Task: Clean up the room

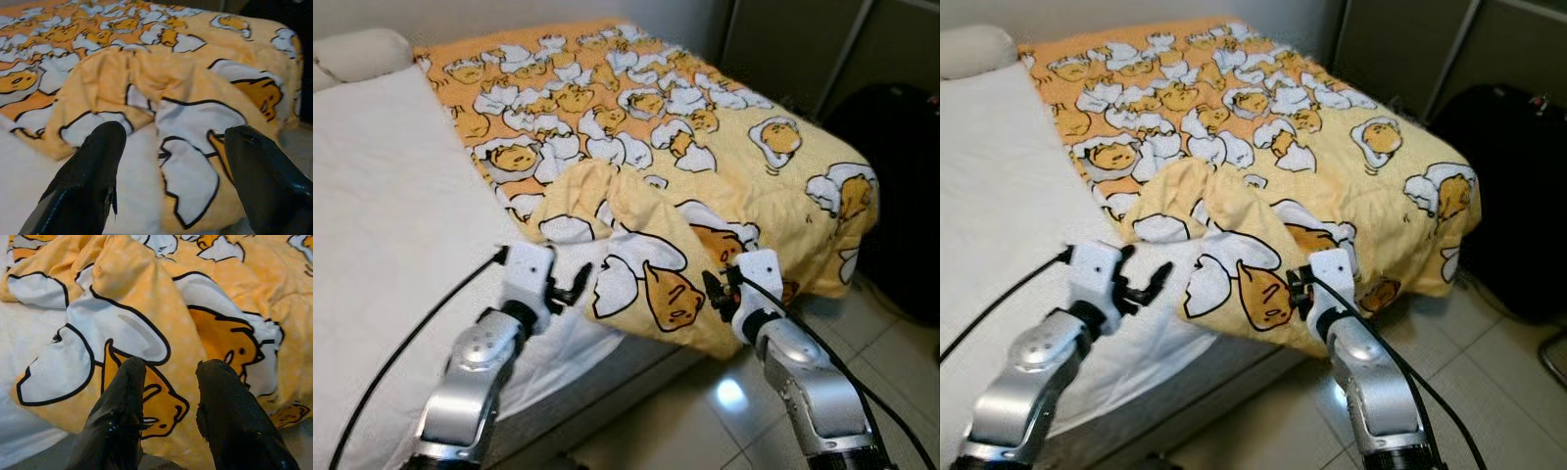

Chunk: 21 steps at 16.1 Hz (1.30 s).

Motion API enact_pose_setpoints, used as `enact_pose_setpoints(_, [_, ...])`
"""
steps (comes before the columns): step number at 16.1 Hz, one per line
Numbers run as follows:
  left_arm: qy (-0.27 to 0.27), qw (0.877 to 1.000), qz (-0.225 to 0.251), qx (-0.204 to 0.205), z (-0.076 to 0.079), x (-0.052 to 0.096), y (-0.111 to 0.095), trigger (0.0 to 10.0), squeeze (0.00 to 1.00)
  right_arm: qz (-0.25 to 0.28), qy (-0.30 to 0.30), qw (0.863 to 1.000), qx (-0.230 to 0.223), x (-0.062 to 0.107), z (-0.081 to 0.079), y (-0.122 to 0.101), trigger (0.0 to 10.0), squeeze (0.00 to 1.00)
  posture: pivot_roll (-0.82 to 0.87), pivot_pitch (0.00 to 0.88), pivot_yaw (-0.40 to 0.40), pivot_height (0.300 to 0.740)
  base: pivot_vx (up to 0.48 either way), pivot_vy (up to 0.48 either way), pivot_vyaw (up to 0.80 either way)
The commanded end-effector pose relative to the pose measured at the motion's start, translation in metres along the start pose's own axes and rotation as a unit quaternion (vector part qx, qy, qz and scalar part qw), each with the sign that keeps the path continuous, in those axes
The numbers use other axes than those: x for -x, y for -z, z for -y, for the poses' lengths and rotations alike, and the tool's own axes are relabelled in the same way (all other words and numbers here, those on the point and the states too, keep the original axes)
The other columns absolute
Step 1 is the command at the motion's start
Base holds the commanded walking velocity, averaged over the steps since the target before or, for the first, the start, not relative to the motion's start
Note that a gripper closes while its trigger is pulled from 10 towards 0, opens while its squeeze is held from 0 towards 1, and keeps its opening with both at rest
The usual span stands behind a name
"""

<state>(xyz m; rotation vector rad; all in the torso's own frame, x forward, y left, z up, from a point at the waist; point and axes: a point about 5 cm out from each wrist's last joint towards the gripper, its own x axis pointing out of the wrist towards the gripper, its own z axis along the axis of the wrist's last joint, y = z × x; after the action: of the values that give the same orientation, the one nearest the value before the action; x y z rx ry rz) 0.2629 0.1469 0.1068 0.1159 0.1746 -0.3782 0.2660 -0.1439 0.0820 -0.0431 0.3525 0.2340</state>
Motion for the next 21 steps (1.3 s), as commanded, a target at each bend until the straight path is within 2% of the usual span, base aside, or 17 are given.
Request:
enact_pose_setpoints(1, [-0.005,1.0,0.002,-0.007,-0.003,-0.001,-0.001,10.0,0.23,0.007,0.001,1.0,0.001,0.001,0.002,-0.004,10.0,0.0,-0.02,0.0,-0.012,0.74,0.0,0.0,0.0])
enact_pose_setpoints(3, [-0.002,1.0,-0.015,0.009,-0.002,-0.011,0.003,10.0,0.24,0.008,-0.006,1.0,0.01,0.003,0.007,-0.005,10.0,0.0,-0.03,0.0,-0.015,0.74,0.0,0.0,0.0])
enact_pose_setpoints(4, [0.015,0.999,-0.033,0.02,0.003,-0.022,0.006,10.0,0.38,0.012,-0.028,0.999,0.024,0.006,0.014,-0.008,10.0,0.0,-0.03,0.0,-0.015,0.74,0.0,0.0,0.0])
enact_pose_setpoints(5, [0.024,0.999,-0.044,0.019,0.004,-0.027,0.009,10.0,0.85,0.015,-0.043,0.999,0.03,0.008,0.017,-0.01,10.0,0.0,-0.03,0.0,-0.014,0.74,0.0,0.0,0.0])
enact_pose_setpoints(6, [0.055,0.996,-0.067,0.013,0.009,-0.041,0.014,10.0,1.0,0.014,-0.101,0.993,0.054,0.015,0.022,-0.014,10.0,0.0,-0.05,0.0,-0.003,0.74,0.0,0.0,0.0])
enact_pose_setpoints(8, [0.079,0.992,-0.094,-0.006,0.011,-0.062,0.018,10.0,1.0,-0.016,-0.172,0.98,0.102,0.029,0.029,-0.01,10.0,0.0,-0.08,0.033,0.027,0.74,0.0,0.0,0.0])
enact_pose_setpoints(10, [0.085,0.991,-0.099,-0.009,0.012,-0.067,0.018,10.0,1.0,-0.025,-0.183,0.976,0.116,0.033,0.03,-0.009,10.0,0.0,-0.11,0.059,0.045,0.74,0.0,0.0,0.0])
enact_pose_setpoints(12, [0.096,0.987,-0.124,-0.023,0.016,-0.081,0.025,10.0,1.0,-0.043,-0.233,0.964,0.123,0.051,0.034,-0.005,10.0,0.0,-0.15,0.135,0.072,0.74,0.0,0.0,0.0])
enact_pose_setpoints(13, [0.094,0.985,-0.141,-0.038,0.016,-0.087,0.03,10.0,1.0,-0.058,-0.254,0.957,0.123,0.062,0.036,-0.003,10.0,0.08,-0.17,0.162,0.08,0.74,0.0,0.0,0.0])
enact_pose_setpoints(14, [0.08,0.983,-0.157,-0.06,0.014,-0.09,0.035,10.0,1.0,-0.072,-0.268,0.953,0.12,0.072,0.036,-0.001,10.0,1.0,-0.18,0.179,0.087,0.74,0.0,0.0,0.0])
enact_pose_setpoints(15, [0.065,0.981,-0.169,-0.071,0.009,-0.09,0.038,10.0,1.0,-0.077,-0.275,0.951,0.116,0.079,0.035,0.0,10.0,1.0,-0.19,0.195,0.097,0.74,0.0,0.0,0.0])
enact_pose_setpoints(18, [0.049,0.979,-0.189,-0.059,0.007,-0.09,0.049,10.0,1.0,-0.079,-0.275,0.951,0.115,0.088,0.031,-0.001,10.0,1.0,-0.19,0.22,0.101,0.74,0.0,0.0,0.0])
enact_pose_setpoints(19, [0.042,0.98,-0.188,-0.048,0.007,-0.09,0.05,10.0,1.0,-0.08,-0.271,0.953,0.107,0.089,0.03,-0.001,10.0,0.71,-0.19,0.225,0.099,0.74,0.0,0.0,0.0])
enact_pose_setpoints(20, [0.039,0.981,-0.186,-0.039,0.007,-0.091,0.05,10.0,1.0,-0.08,-0.271,0.954,0.103,0.09,0.03,-0.001,10.0,0.71,-0.19,0.229,0.098,0.74,0.0,0.0,0.0])
enact_pose_setpoints(21, [0.036,0.981,-0.189,-0.033,0.008,-0.091,0.051,10.0,0.51,-0.083,-0.275,0.953,0.101,0.092,0.028,-0.002,10.0,0.0,-0.19,0.237,0.097,0.74,0.0,0.0,0.0])
